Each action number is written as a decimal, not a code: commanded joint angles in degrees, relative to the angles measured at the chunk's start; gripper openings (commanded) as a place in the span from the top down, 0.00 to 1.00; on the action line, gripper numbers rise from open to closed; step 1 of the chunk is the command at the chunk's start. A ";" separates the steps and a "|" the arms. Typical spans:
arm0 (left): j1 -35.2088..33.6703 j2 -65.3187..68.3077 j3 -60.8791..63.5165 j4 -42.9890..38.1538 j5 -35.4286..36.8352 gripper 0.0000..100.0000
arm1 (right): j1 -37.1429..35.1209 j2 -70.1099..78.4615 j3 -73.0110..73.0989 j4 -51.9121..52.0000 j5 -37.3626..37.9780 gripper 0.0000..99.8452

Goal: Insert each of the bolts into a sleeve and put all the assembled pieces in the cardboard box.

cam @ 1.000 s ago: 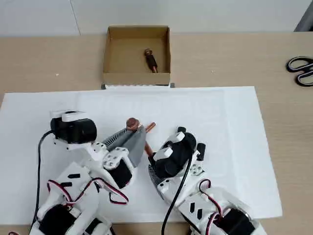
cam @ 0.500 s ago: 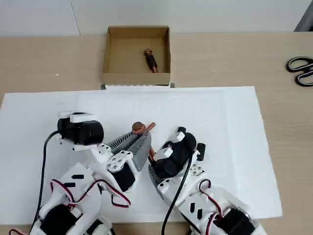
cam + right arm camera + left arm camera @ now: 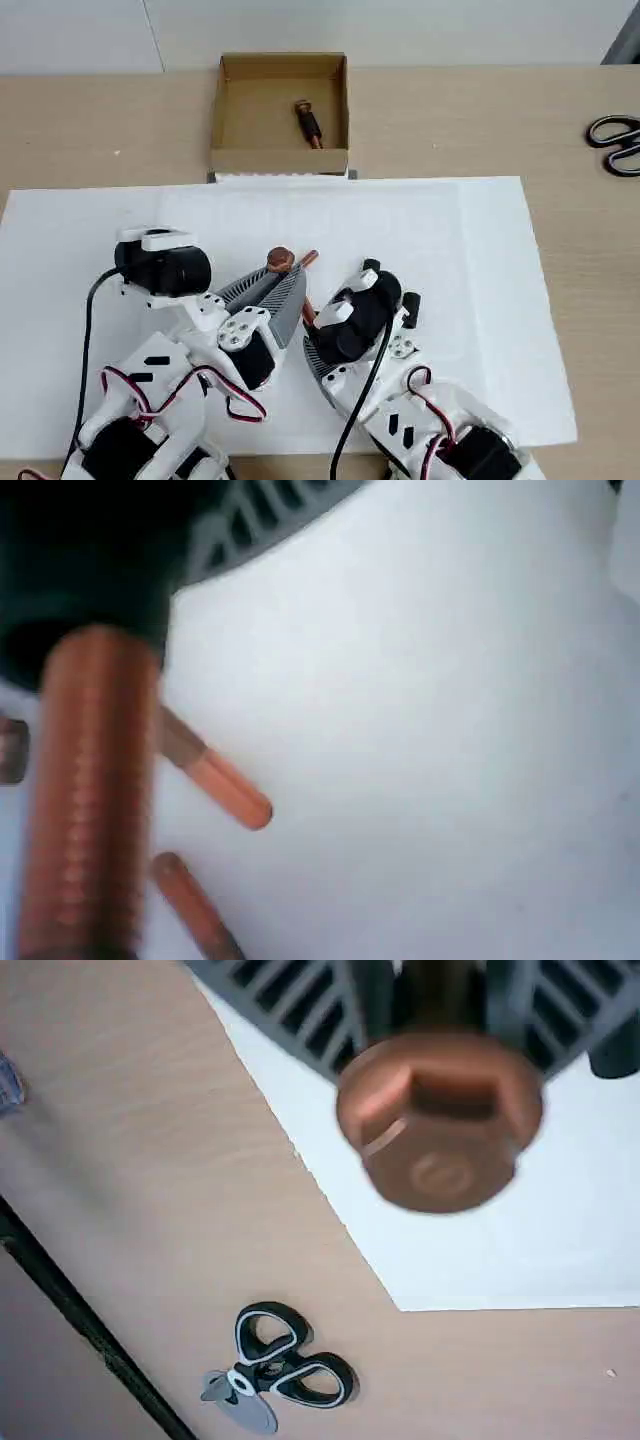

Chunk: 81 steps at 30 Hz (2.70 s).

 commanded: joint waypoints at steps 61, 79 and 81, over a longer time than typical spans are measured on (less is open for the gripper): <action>8.88 -0.62 3.74 14.51 -7.30 1.00 | 2.51 -0.40 -8.62 -5.41 7.38 1.00; 4.13 -0.53 0.13 14.86 -7.82 0.77 | 2.59 -0.40 -6.86 -5.41 7.30 1.00; 3.60 -0.26 -1.71 14.86 -7.82 0.77 | 2.59 -0.40 -6.86 -5.41 7.30 1.00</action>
